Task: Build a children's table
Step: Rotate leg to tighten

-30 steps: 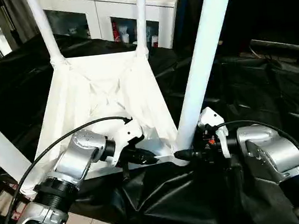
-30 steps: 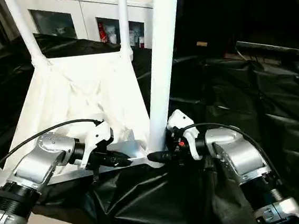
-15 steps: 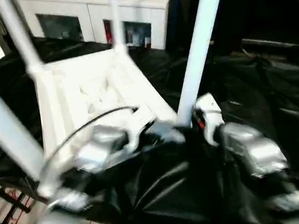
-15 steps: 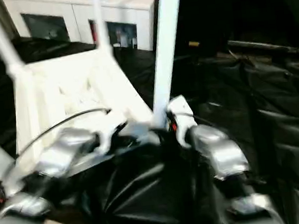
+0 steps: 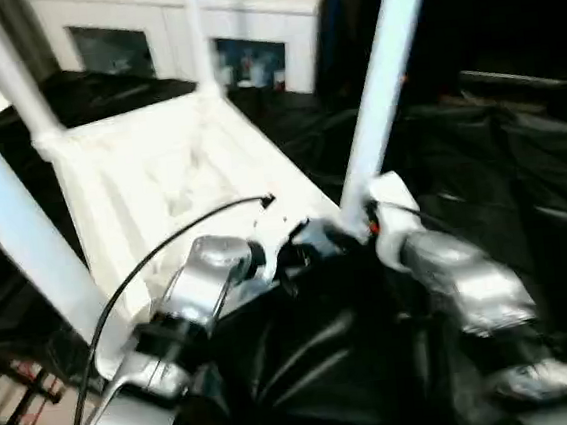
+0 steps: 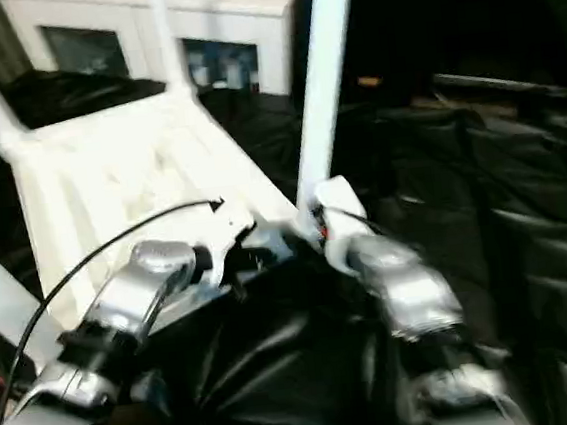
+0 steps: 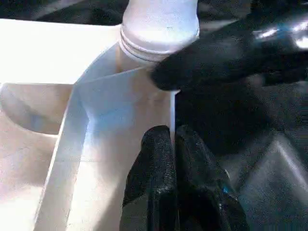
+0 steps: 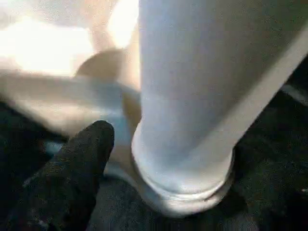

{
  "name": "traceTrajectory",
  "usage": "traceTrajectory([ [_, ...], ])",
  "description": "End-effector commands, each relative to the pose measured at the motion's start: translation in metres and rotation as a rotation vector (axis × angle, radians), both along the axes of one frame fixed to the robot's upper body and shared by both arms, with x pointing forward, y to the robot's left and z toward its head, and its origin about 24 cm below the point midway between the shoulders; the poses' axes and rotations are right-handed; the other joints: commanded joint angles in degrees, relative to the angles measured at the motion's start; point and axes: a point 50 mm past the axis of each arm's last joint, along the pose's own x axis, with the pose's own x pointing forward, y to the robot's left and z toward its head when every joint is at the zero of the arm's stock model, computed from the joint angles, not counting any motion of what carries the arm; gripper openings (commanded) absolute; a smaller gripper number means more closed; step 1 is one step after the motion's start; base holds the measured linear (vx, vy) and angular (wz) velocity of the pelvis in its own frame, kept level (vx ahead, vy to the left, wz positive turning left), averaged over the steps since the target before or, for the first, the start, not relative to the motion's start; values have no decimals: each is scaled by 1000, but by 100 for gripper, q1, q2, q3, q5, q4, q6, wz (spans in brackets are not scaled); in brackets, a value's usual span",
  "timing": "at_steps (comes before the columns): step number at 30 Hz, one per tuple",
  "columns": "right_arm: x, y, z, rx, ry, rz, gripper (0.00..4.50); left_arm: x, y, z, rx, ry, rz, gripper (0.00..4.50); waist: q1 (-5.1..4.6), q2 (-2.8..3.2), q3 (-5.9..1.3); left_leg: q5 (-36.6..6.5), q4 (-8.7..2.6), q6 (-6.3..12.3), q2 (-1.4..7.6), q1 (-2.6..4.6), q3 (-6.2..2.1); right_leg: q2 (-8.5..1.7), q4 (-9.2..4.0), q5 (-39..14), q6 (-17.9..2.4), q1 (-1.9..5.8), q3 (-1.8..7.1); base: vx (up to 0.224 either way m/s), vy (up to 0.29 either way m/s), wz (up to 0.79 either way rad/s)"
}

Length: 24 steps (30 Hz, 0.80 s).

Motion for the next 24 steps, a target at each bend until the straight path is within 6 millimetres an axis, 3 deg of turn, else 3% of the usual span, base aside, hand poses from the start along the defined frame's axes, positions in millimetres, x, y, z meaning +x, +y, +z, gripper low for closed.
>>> traceTrajectory([
  [1, -16, 1, 7, 64, 27, 216, 405, -6, -12, 14, -98, -62, -140, 0, 53, -78, -359, -1119, -379, 379, 130, 59, 12, -273, -420, -1483, -915, 313, 248, 0, 0, 0],
  [2, -17, -14, 11, 53, 24, 213, 405, -7, -9, 14, -96, -66, -173, 0, 67, -74, -360, -1101, -378, 407, 134, 56, 14, -276, -404, -1439, -948, 300, 251, 0, 0, 0],
  [3, -18, -27, 15, 47, 19, 208, 405, -8, -6, 14, -91, -57, -189, 0, 85, -1, -353, -1092, -387, 396, 130, 40, 6, -274, -399, -1448, -987, 299, 244, 0, 0, 0],
  [4, -19, -41, 19, 36, 13, 198, 405, -9, -2, 14, -88, -56, -221, 0, 73, -45, -354, -1183, -383, 376, 129, 45, 10, -271, -419, -1514, -1016, 297, 228, 0, 0, 0],
  [5, -19, -47, 20, 30, 12, 193, 405, -10, -1, 14, -87, -61, -243, 0, 82, -22, -352, -1217, -387, 367, 128, 47, 4, -275, -425, -1557, -1027, 297, 227, 0, 0, 0],
  [9, -25, -97, 36, 9, -2, 107, 405, -23, 13, 11, -35, -30, -428, 0, 99, -51, -335, -1336, -390, 322, 131, 68, 14, -275, -458, -1895, -1011, 269, 234, 0, 0, 0],
  [12, -26, -108, 40, 18, -5, 74, 405, -25, 16, 10, -26, -24, -464, 0, 107, -46, -332, -1351, -392, 316, 138, 75, 13, -278, -456, -1925, -1016, 261, 225, 0, 0, 0],
  [15, -23, -132, 45, 4, -38, -76, 405, -32, 19, 13, -41, -5, -555, 0, 117, -50, -347, -1245, -391, 282, 145, 78, 9, -290, -442, -1824, -1094, 258, 219, 0, 0, 0],
  [16, -12, -146, 43, -32, -79, -253, 405, -37, 17, 16, -62, -8, -628, 0, 121, 11, -352, -1192, -387, 237, 139, 81, 9, -289, -421, -1720, -1157, 256, 222, 0, 0, 0],
  [18, -9, -146, 41, -31, -87, -295, 405, -39, 16, 17, -72, -15, -661, 0, 103, -21, -368, -1148, -372, 148, 110, 89, 35, -252, -410, -1572, -1216, 254, 211, 0, 0, 0],
  [19, -8, -142, 39, -23, -88, -281, 405, -41, 16, 17, -74, -17, -682, 0, 122, -15, -366, -1177, -362, 166, 114, 109, 48, -256, -413, -1526, -1227, 239, 224, 0, 0, 0],
  [21, -7, -126, 34, 3, -88, -250, 405, -44, 18, 16, -62, -20, -728, 0, 127, 3, -373, -1088, -372, 264, 134, 61, 42, -257, -367, -1308, -1221, 288, 217, 0, 0, 0],
  [24, -6, -109, 27, 22, -82, -223, 405, -43, 21, 15, -47, -31, -741, 0, 138, 4, -376, -1086, -373, 257, 149, 67, 44, -257, -353, -1276, -1255, 284, 211, 0, 0, 0],
])
